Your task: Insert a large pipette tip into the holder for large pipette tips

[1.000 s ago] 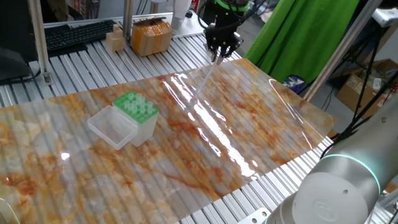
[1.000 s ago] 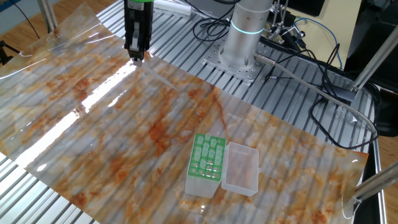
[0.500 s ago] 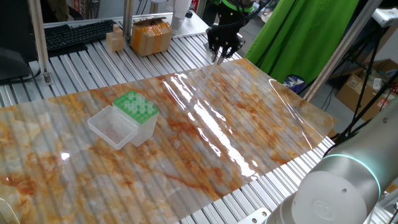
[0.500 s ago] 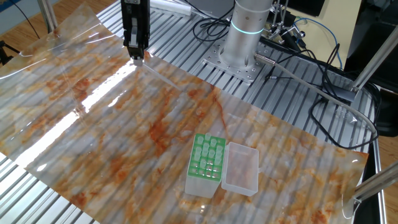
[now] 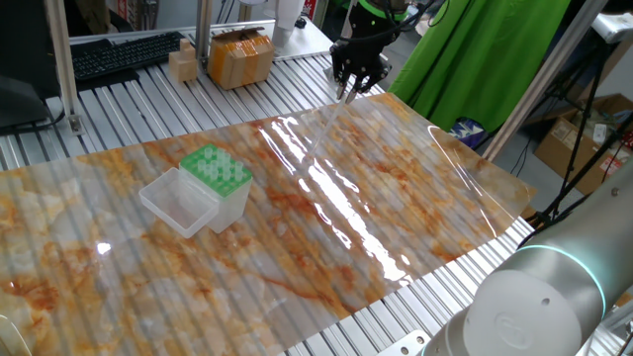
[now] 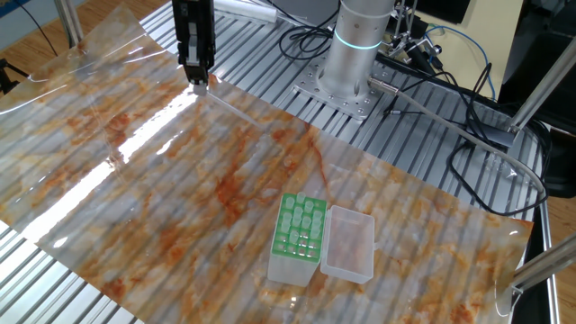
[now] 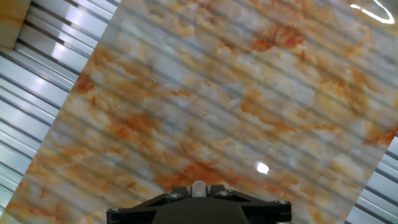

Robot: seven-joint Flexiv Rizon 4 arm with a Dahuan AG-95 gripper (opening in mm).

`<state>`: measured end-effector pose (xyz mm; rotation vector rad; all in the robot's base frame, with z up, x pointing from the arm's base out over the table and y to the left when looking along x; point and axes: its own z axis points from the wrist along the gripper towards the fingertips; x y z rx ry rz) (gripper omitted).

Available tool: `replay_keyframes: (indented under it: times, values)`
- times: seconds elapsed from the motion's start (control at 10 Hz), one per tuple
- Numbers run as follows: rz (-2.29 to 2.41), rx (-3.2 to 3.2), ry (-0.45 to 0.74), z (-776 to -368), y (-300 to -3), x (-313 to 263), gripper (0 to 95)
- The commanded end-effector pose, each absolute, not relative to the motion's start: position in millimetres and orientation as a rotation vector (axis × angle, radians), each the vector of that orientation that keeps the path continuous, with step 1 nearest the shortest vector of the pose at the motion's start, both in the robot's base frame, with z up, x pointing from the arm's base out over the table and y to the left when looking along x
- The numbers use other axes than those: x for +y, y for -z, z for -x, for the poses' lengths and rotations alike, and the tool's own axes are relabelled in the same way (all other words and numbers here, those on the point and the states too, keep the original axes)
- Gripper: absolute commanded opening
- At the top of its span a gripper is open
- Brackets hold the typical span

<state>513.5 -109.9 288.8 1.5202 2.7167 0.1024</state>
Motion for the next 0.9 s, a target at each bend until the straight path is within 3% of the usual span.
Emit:
replay_keyframes:
  times: [0.1,0.9]
  values:
    - [-1.525,2.718,-0.107,-514,-289,-109,0.0]
    - [-1.687,2.616,-0.073,-555,-272,-72,0.0]
